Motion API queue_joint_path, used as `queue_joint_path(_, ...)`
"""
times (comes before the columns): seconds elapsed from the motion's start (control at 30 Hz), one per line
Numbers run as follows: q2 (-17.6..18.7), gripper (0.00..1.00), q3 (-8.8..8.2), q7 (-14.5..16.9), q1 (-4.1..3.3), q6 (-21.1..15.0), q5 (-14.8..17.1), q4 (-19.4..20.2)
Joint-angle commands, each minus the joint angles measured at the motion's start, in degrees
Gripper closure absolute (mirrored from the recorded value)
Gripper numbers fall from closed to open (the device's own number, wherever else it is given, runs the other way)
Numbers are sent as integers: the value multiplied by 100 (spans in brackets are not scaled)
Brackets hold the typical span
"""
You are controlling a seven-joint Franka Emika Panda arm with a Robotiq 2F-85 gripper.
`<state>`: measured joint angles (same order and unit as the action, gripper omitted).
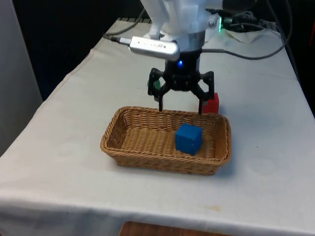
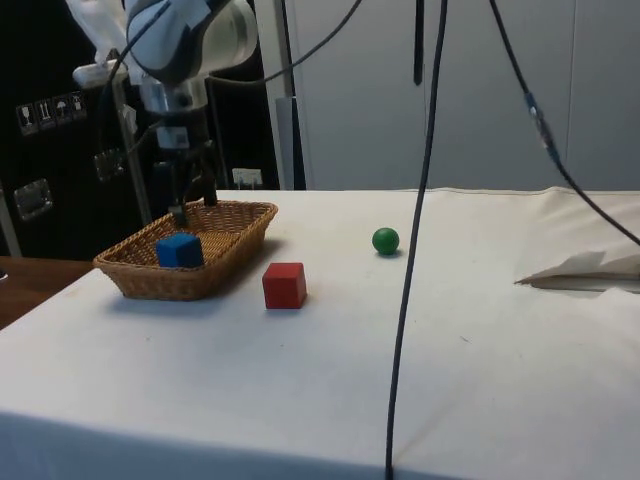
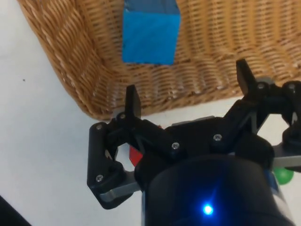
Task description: Place all non-red objects into the basket.
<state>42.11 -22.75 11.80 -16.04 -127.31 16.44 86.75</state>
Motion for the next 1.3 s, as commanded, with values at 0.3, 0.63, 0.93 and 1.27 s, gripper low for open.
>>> queue_joint_path(0.3, -607, 0, -109, 235, -74, -115, -74, 693)
queue_joint_path(0.63, -1146, 0, -155, 298, -115, -103, -189, 1238)
queue_joint_path(0.93, -1621, 0, -155, 252, -149, -103, -384, 1725)
queue_joint_path(1.27, -2074, 0, -149, 241, -166, -229, -550, 2366)
